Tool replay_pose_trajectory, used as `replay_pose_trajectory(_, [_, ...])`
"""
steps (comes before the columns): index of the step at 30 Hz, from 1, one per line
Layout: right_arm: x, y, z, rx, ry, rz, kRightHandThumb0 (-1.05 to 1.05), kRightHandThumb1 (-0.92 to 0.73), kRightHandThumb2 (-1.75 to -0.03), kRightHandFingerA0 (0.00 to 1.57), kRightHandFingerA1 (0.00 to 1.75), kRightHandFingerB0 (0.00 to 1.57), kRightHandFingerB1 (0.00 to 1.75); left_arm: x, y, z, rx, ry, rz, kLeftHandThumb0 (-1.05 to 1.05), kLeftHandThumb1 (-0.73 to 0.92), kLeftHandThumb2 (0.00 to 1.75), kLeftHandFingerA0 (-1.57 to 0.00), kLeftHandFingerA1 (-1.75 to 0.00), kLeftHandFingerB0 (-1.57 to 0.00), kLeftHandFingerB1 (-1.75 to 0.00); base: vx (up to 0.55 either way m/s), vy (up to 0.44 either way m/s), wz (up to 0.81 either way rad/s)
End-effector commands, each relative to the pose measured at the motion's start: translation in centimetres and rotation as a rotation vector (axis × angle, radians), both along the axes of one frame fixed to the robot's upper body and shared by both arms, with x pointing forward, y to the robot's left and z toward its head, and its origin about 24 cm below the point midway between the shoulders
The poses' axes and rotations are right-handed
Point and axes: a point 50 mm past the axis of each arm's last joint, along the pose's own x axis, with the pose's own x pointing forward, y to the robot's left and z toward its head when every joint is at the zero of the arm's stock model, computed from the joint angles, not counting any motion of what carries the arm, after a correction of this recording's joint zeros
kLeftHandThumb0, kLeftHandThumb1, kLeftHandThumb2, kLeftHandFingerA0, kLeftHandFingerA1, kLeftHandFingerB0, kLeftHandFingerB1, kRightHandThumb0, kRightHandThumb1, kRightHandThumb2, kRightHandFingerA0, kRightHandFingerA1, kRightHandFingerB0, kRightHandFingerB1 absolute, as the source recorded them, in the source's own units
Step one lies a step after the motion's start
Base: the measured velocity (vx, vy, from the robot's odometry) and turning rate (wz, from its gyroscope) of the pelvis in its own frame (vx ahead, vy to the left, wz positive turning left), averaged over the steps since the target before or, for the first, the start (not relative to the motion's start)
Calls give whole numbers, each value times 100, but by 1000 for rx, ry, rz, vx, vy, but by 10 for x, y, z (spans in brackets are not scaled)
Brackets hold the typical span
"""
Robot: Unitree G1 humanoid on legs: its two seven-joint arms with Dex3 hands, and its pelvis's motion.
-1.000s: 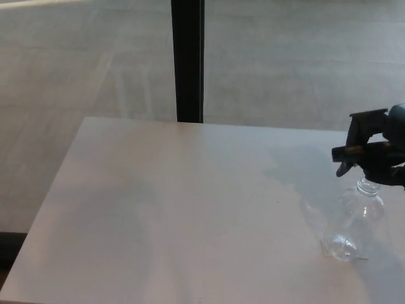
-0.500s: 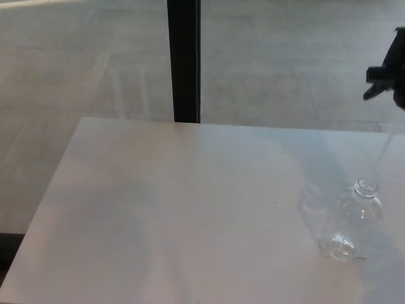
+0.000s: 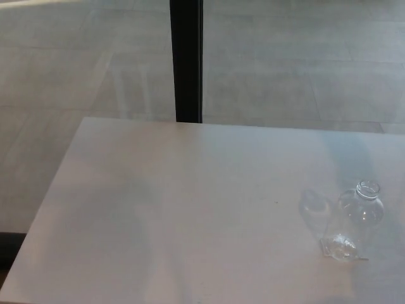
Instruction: The robot uses its right hand to grab and lift the lid of the spray bottle kept in the middle of the desk and places the lid on the right side of the bottle
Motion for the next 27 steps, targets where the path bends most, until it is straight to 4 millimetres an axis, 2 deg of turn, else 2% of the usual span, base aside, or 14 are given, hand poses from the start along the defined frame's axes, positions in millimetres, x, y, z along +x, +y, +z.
replay_pose_trajectory(1, [0, -15, -27, 101, 52, -24, -13, -57, -98, 92, 142, 90, 119, -3, 0, 0, 7, -14, 9, -81, 90, 67, -55, -50, -38, -40, 0, 0, 0])
replay_pose_trajectory(2, [0, -18, -43, 75, 92, -47, -17, -56, -94, 98, 125, 96, 102, -4, 0, 0, 14, -7, 13, -81, 89, 67, -58, -49, -40, -41, 0, 0, 0])
replay_pose_trajectory(6, [0, -19, -64, 69, 155, -73, -21, -62, -85, 102, 124, 96, 95, -5, 0, -1, 6, -9, 30, -82, 88, 68, -59, -49, -39, -40, 0, 0, 0])
replay_pose_trajectory(9, [-5, -15, -128, 12, 263, -99, -29, -72, -72, 101, 128, 86, 79, -4, -1, -1, -2, -11, 18, -84, 89, 66, -55, -50, -38, -40, 0, 0, 0])
replay_pose_trajectory(10, [-8, -14, -143, -23, 295, -104, -29, -72, -72, 101, 128, 86, 79, -3, -1, -1, -9, -13, 15, -84, 89, 66, -55, -50, -38, -40, 0, 0, 0])
replay_pose_trajectory(11, [-8, -14, -142, -25, 293, -105, -29, -72, -72, 101, 128, 86, 79, -3, -1, -1, -10, -13, 14, -84, 89, 66, -55, -50, -38, -40, 0, 0, 0])
replay_pose_trajectory(12, [-10, -13, -155, -43, 320, -106, -31, -72, -70, 99, 129, 86, 72, -3, -2, -2, -6, -10, -1, -84, 71, 110, -50, -61, -33, -53, 0, 0, 0])
replay_pose_trajectory(13, [-11, -10, -167, -61, 345, -103, -31, -73, -68, 94, 133, 84, 69, -3, -2, -2, -5, 0, -4, -85, 89, 66, -54, -50, -38, -40, 0, 0, 0])
replay_pose_trajectory(14, [-14, -6, -186, -104, 392, -93, -34, -74, -65, 86, 141, 78, 60, -3, -1, -2, 1, 0, 5, -84, 88, 66, -57, -50, -40, -39, 0, 0, 0])
replay_pose_trajectory(17, [-20, -2, -212, -159, 458, -78, -38, -73, -61, 84, 129, 76, 60, -1, -1, -1, 7, -9, -2, -82, 90, 67, -56, -50, -39, -40, 0, 0, 0])
replay_pose_trajectory(24, [-27, -1, -238, -238, 498, -70, -39, -73, -63, 78, 123, 66, 58, 1, 0, 0, 4, -17, 14, -80, 89, 67, -55, -49, -39, -39, 0, 0, 0])
replay_pose_trajectory(25, [-30, -1, -245, -245, 506, -66, -39, -72, -61, 78, 106, 60, 54, 1, 1, 1, 5, -22, 14, -79, 90, 67, -56, -48, -39, -39, 0, 0, 0])
replay_pose_trajectory(26, [-31, -1, -245, -247, 507, -66, -39, -72, -61, 78, 106, 60, 54, 1, 1, 1, 5, -22, 14, -79, 90, 67, -56, -48, -39, -39, 0, 0, 0])
replay_pose_trajectory(27, [-34, -2, -251, -277, 532, -70, -45, -73, -62, 62, 95, 51, 46, 1, 1, 1, 3, -27, 10, -83, 89, 66, -54, -50, -38, -40, 0, 0, 0])
